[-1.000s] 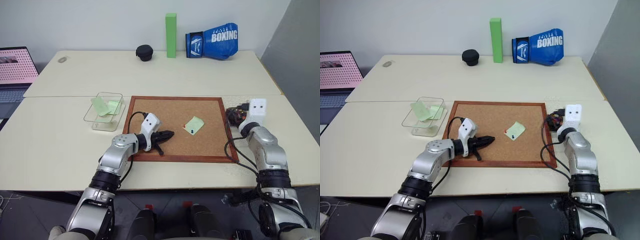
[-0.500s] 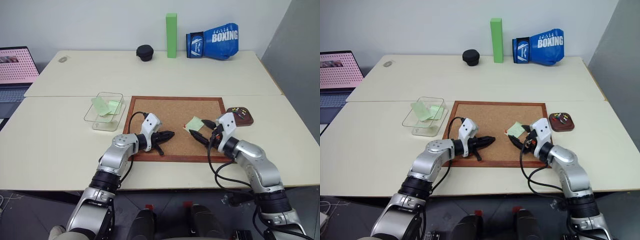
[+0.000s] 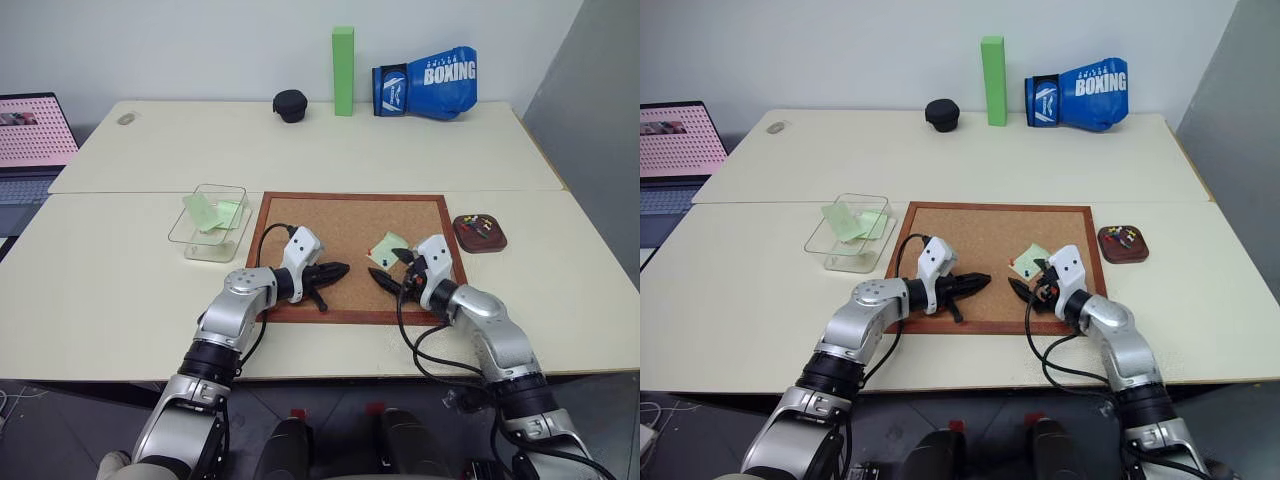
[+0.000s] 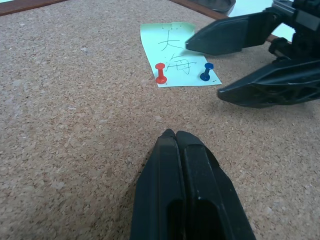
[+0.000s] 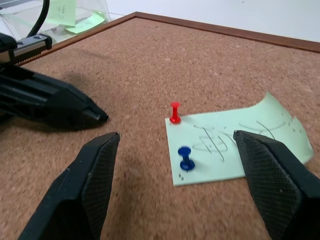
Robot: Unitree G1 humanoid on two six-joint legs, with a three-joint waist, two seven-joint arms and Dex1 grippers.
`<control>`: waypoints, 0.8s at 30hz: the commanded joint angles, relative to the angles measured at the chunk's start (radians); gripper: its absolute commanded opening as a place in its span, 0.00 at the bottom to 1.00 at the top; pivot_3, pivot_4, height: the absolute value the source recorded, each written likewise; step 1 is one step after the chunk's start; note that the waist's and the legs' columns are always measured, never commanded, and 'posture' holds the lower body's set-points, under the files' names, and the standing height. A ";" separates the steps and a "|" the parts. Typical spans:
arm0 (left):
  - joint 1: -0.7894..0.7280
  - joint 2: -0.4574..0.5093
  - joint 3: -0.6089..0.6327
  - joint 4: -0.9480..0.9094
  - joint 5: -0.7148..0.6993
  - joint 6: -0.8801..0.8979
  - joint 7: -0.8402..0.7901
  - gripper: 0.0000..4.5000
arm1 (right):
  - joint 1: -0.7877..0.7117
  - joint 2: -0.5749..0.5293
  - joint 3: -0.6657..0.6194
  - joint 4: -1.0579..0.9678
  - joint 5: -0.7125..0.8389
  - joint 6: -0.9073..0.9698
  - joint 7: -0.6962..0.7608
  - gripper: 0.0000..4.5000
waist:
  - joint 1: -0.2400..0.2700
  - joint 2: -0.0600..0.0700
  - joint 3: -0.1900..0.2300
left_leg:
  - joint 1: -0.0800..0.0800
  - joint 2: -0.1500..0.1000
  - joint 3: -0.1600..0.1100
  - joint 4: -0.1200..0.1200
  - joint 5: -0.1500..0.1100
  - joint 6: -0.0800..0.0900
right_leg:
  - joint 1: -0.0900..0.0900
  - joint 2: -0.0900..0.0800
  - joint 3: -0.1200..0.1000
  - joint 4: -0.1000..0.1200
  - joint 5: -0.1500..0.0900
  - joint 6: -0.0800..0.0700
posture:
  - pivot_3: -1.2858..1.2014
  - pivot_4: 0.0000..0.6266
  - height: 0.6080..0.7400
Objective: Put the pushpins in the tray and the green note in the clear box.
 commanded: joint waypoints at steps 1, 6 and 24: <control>0.019 0.001 -0.024 0.000 0.014 0.011 -0.004 0.00 | -0.035 0.011 0.006 0.014 -0.014 -0.041 0.008 0.86 | 0.000 0.000 0.000 | 0.000 0.000 0.000 0.000 0.000 0.000 | 0.000 0.000 0.000 0.000 0.000 0.000 | 0.52 0.24 1.00; 0.023 0.002 -0.026 -0.003 0.015 0.013 -0.002 0.00 | -0.043 0.016 0.018 0.038 -0.031 -0.051 0.015 0.80 | 0.000 0.000 0.000 | 0.000 0.000 0.000 0.000 0.000 0.000 | 0.000 0.000 0.000 0.000 0.000 0.000 | 0.52 0.24 1.00; 0.022 0.011 -0.032 -0.010 0.018 0.018 -0.011 0.00 | -0.043 0.003 0.028 0.053 -0.075 -0.077 0.019 0.01 | 0.000 0.000 0.000 | 0.000 0.000 0.000 0.000 0.000 0.000 | 0.000 0.000 0.000 0.000 0.000 0.000 | 0.52 0.24 1.00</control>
